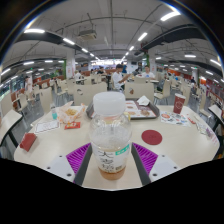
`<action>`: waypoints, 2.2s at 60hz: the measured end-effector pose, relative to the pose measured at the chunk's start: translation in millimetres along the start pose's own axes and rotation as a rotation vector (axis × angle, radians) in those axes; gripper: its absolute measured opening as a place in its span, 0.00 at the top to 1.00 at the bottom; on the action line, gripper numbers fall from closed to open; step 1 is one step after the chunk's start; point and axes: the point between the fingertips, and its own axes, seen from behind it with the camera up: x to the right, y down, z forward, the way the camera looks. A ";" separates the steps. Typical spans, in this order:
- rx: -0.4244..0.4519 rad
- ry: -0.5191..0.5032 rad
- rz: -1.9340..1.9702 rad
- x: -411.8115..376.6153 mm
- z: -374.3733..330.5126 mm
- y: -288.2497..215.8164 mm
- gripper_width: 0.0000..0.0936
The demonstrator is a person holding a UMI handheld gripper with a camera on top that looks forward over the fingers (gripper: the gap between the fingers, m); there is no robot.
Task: Pour water
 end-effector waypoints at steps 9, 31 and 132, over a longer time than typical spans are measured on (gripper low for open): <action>0.029 0.009 -0.021 -5.1 9.1 -5.5 0.45; -0.030 0.161 -0.129 37.7 -7.0 -79.1 0.52; 0.001 0.012 -0.145 150.1 99.9 -143.3 0.52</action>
